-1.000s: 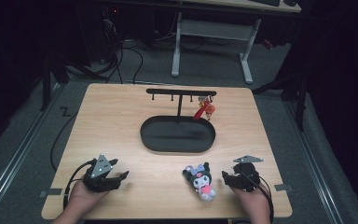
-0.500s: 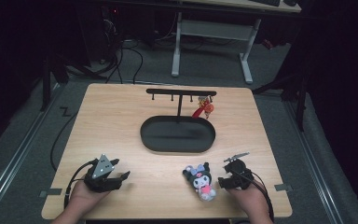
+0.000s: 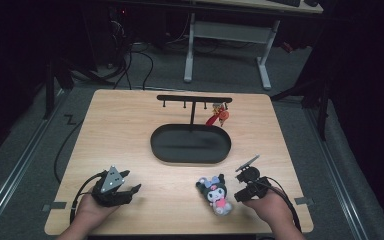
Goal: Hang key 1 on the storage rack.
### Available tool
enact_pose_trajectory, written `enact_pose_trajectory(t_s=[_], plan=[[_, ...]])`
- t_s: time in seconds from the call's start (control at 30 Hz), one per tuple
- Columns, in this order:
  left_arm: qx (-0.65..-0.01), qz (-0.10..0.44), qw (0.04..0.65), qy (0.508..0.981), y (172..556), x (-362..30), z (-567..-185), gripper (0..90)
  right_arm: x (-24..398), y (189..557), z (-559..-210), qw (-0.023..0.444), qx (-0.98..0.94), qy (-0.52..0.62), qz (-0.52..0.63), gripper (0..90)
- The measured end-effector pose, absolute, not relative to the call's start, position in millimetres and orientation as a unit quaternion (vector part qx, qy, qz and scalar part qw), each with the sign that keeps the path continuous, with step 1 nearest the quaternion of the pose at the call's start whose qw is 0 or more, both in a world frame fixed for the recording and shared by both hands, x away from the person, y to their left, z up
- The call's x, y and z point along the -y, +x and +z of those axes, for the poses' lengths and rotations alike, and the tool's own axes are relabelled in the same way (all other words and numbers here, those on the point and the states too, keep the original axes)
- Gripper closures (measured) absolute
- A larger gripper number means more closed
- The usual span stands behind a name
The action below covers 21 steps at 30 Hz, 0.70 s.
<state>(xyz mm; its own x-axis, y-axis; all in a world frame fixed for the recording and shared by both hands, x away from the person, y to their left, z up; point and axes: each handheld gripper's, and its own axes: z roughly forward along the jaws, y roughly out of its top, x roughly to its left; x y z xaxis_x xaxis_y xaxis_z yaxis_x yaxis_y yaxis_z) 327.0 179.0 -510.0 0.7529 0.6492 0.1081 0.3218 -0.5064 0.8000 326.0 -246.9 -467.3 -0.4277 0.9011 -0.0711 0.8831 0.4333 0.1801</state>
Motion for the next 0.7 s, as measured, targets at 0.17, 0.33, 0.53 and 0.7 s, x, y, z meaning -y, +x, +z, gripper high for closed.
enact_pose_trajectory(t_s=[0.17, 0.33, 0.53, 0.7], plan=[[-0.284, 0.201, 0.398, 0.848, 324.9, -178.9, -512.7, 36.1, 248.8, 327.9, -466.2, 0.068, -0.841, 0.536, 0.041, 37.6], [-0.292, 0.202, 0.402, 0.844, 323.3, -184.0, -511.4, 36.1, 248.6, 327.8, -464.3, 0.062, -0.839, 0.540, 0.037, 37.5], [-0.292, 0.201, 0.400, 0.845, 325.6, -183.1, -511.0, 36.1, 227.9, 325.2, -439.7, 0.073, -0.850, 0.518, 0.066, 36.8], [-0.287, 0.198, 0.398, 0.848, 326.4, -179.4, -512.9, 36.2, 213.9, 322.7, -430.3, 0.062, -0.857, 0.507, 0.074, 34.7]])
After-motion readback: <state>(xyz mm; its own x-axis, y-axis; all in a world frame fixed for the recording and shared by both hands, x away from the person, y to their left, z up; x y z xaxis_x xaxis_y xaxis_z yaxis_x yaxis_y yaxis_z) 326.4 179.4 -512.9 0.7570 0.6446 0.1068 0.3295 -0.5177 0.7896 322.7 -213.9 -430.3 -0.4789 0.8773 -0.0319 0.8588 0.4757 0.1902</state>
